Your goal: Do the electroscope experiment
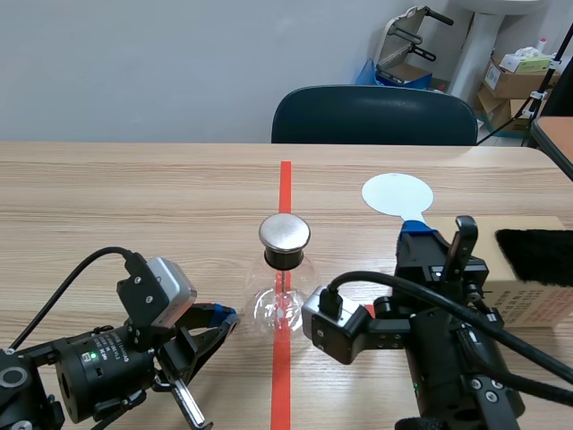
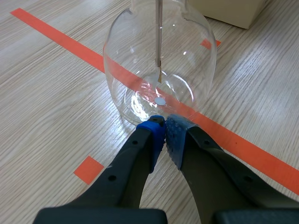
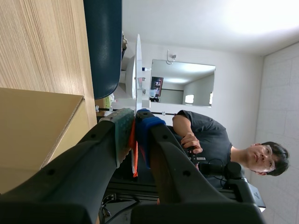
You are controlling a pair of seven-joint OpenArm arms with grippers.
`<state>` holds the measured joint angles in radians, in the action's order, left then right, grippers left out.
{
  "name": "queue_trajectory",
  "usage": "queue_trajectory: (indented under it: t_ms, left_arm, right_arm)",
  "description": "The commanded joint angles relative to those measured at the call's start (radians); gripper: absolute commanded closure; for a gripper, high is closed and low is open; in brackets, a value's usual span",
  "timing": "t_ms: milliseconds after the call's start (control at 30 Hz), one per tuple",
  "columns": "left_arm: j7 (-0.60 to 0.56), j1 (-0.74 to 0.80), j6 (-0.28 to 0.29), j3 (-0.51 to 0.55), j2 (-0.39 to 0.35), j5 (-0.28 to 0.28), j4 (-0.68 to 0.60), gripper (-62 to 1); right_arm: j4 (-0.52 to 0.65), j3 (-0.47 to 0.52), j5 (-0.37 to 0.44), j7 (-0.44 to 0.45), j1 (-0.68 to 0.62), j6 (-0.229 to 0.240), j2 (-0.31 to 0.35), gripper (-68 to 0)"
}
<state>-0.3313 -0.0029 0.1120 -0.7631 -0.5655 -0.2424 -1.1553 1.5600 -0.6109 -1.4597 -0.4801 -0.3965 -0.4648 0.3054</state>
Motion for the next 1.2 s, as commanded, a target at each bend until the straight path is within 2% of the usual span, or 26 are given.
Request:
queue_trajectory:
  t_ms: [0, 300, 533, 1167]
  left_arm:
    - [-0.016, -0.003, 0.002, 0.008, 0.003, 0.0, -0.007, -5.3]
    - [-0.016, -0.003, 0.0, 0.008, 0.003, 0.0, -0.007, -5.3]
    - [-0.016, -0.003, -0.04, 0.008, 0.003, 0.0, -0.007, -5.3]
    - [-0.016, -0.003, -0.043, 0.008, 0.003, 0.0, -0.007, -5.3]
  right_arm:
    - [0.021, 0.002, -0.001, -0.004, 0.014, -0.014, 0.005, -0.8]
    - [0.021, 0.002, -0.001, -0.004, 0.014, -0.014, 0.005, -0.8]
    - [0.021, 0.002, -0.001, -0.004, 0.014, -0.014, 0.005, -0.8]
    - [0.021, 0.002, -0.001, -0.004, 0.014, -0.014, 0.005, -0.8]
